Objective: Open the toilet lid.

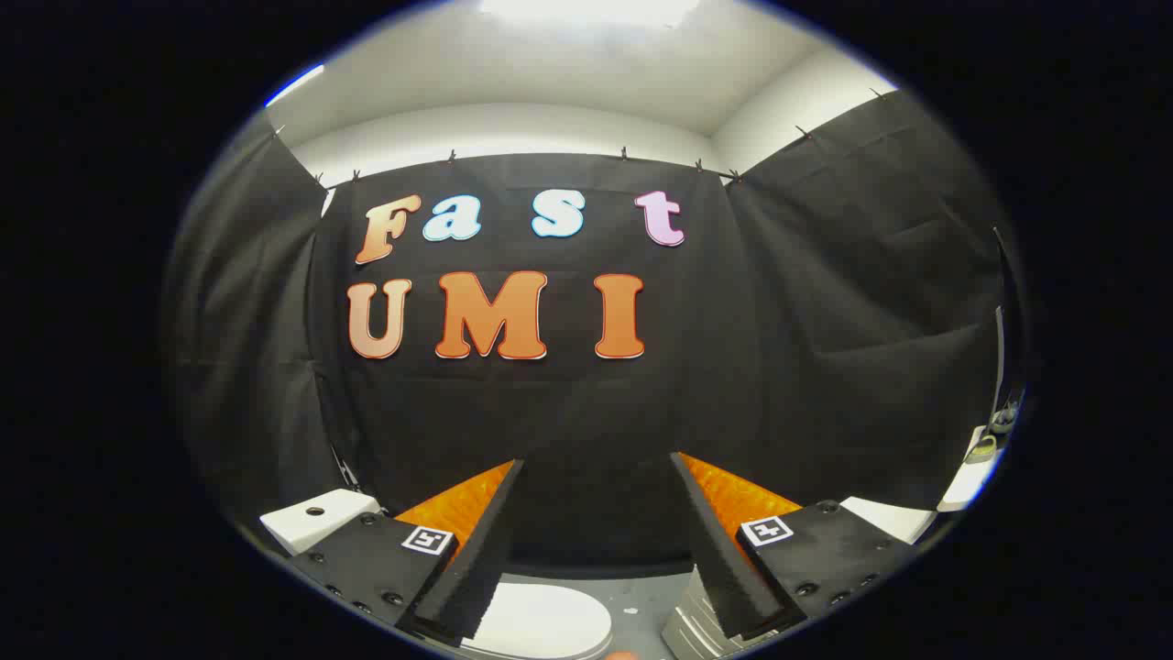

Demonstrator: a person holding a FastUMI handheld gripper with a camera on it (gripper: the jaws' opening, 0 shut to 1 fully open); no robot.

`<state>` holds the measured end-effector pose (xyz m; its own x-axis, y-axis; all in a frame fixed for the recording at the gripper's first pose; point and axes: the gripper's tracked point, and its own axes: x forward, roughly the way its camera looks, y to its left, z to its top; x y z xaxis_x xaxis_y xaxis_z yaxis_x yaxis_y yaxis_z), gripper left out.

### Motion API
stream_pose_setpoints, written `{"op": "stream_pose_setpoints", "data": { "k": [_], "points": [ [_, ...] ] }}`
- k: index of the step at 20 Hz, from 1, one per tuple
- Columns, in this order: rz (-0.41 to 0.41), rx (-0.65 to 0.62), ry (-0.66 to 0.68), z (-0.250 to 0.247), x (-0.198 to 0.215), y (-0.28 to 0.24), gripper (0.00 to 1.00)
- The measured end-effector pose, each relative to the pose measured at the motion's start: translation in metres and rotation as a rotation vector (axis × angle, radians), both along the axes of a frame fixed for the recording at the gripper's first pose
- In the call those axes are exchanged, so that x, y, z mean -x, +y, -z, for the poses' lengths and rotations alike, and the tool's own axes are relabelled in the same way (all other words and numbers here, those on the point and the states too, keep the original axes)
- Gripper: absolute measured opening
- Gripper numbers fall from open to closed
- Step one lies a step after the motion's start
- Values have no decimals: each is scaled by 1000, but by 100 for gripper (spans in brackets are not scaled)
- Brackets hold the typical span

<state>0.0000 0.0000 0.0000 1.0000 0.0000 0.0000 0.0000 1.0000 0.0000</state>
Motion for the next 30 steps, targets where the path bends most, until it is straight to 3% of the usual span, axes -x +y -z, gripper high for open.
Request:
{"op": "stream_pose_setpoints", "data": {
  "k": [18,25,30],
  "points": [
    [-73,-12,3,1,25,25,98],
    [-89,-25,50,23,24,29,98],
    [-103,-83,145,79,21,25,98]
  ]
}}
